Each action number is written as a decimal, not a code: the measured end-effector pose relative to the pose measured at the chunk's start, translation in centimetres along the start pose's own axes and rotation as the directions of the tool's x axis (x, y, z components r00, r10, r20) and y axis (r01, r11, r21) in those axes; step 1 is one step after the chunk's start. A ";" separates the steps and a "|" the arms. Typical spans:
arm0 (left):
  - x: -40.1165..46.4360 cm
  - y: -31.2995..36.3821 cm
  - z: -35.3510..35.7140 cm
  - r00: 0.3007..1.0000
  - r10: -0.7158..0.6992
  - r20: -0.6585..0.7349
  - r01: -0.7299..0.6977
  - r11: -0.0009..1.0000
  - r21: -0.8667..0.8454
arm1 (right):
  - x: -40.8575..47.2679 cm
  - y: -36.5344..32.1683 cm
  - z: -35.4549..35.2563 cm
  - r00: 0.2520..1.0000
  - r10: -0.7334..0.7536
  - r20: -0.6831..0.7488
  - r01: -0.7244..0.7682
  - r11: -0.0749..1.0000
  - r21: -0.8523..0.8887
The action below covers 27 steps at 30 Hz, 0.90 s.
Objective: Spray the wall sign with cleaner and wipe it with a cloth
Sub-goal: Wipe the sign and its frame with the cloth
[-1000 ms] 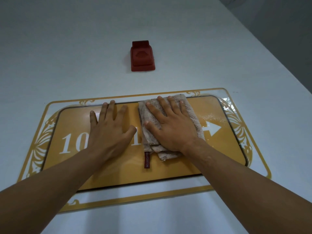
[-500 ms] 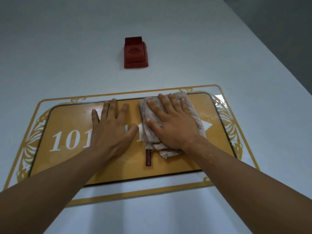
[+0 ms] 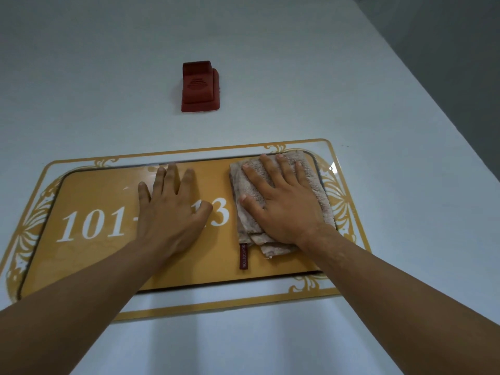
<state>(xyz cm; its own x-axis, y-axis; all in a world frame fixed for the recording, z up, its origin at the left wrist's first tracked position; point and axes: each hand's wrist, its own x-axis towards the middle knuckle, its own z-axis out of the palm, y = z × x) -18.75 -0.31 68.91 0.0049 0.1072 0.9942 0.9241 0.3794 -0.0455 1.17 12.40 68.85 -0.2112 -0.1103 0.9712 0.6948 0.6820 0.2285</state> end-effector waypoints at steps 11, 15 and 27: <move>-0.6 -0.6 0.5 0.998 0.061 -0.004 -0.061 0.998 -0.026 | -0.1 0.0 0.1 0.999 0.031 -0.008 -0.031 0.999 -0.039; -0.5 -0.6 0.9 0.998 0.067 -0.005 -0.067 0.998 -0.014 | -0.1 0.1 0.1 1.000 0.025 0.000 -0.025 0.999 -0.026; 0.6 2.0 0.2 0.995 0.099 -0.012 -0.099 0.994 0.044 | 0.4 2.2 -0.6 0.998 -0.056 0.019 0.057 0.998 -0.025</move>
<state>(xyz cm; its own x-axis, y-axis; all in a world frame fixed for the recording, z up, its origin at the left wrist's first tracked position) -17.03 0.72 69.42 0.1014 0.1331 0.9859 0.9015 0.4067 -0.1476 3.06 13.39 69.78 -0.2631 -0.1347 0.9553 0.6983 0.6566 0.2849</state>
